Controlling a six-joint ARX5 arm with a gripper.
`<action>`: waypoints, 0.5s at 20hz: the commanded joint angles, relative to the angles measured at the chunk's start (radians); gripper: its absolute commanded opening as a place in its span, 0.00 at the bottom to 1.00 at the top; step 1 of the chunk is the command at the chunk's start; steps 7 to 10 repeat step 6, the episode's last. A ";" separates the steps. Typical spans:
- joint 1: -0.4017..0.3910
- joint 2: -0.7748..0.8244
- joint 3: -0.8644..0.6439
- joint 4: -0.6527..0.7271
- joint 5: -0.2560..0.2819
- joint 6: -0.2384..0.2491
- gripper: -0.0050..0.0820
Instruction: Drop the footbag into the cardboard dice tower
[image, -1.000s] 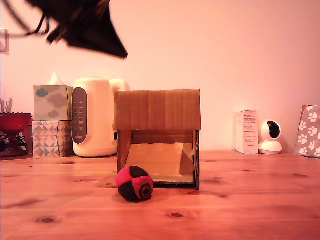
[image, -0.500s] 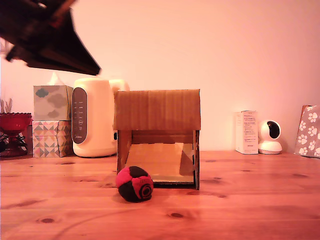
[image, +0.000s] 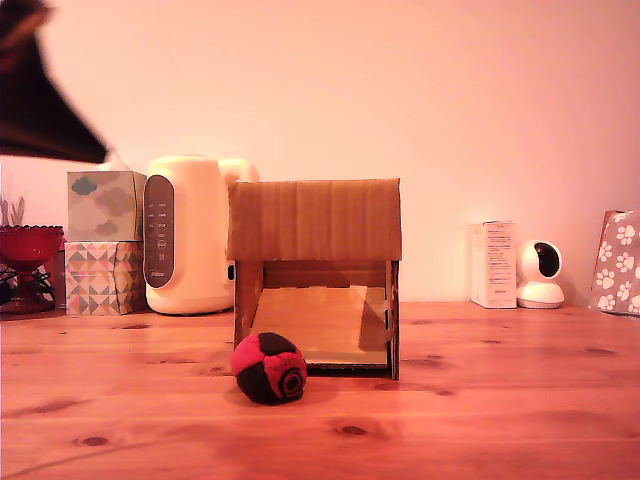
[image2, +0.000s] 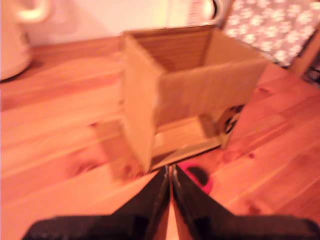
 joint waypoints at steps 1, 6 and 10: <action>0.026 -0.033 -0.027 -0.016 0.001 -0.003 0.04; 0.066 -0.108 -0.033 -0.025 0.001 -0.007 0.04; 0.066 -0.108 -0.033 -0.025 0.001 -0.007 0.04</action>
